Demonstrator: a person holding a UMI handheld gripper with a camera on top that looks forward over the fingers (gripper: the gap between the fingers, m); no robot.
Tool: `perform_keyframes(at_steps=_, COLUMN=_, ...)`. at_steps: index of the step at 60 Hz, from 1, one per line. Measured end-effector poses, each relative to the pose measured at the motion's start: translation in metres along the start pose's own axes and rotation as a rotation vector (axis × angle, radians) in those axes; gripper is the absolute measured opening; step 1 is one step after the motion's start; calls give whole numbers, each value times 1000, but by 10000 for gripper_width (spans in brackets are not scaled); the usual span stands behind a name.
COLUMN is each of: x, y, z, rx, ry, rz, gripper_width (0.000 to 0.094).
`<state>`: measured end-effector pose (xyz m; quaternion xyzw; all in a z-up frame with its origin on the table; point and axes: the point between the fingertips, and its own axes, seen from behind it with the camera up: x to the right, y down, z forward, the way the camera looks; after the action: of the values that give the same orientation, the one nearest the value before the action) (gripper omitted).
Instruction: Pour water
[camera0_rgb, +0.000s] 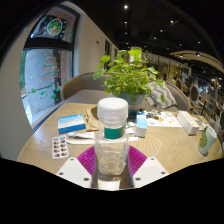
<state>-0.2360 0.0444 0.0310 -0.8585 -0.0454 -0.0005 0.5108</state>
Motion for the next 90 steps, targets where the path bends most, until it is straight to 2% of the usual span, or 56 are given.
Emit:
perform_keyframes(at_steps=12, x=13, y=-42, z=-38, rx=24, ry=-80, rz=77, gripper_width=388)
perform_keyframes(at_steps=28, x=86, y=-139, z=-97, rx=72, ry=-348, rz=687, gripper_width=387)
perform_keyframes(at_steps=35, x=138, y=-158, z=-99, rx=74, ry=-462, rz=988, gripper_width=383)
perform_keyframes(at_steps=46, x=218, y=-156, z=-87, rx=64, ry=-581, rz=1374, gripper_width=377)
perform_keyframes(at_steps=60, x=304, y=-130, z=-70, rx=82, ry=-676, rz=1869, gripper_width=383)
perform_keyframes(at_steps=68, x=317, y=-111, z=-74, rx=49, ry=-688, rz=1992, gripper_width=384)
perform_keyframes(at_steps=78, x=315, y=-114, z=-58, rx=3, ry=-673, rz=1970, gripper_width=382)
perform_keyframes(at_steps=79, x=313, y=-111, z=-74, rx=-5, ry=-669, rz=1962, gripper_width=381)
perform_keyframes(at_steps=86, x=316, y=-112, z=-61, rx=-34, ry=-594, rz=1726, gripper_width=383)
perform_keyframes(at_steps=87, x=312, y=-106, z=-87, rx=-32, ry=-586, rz=1679, gripper_width=385)
perform_keyframes(at_steps=90, x=326, y=-112, z=-68, rx=-26, ry=-507, rz=1465, gripper_width=382)
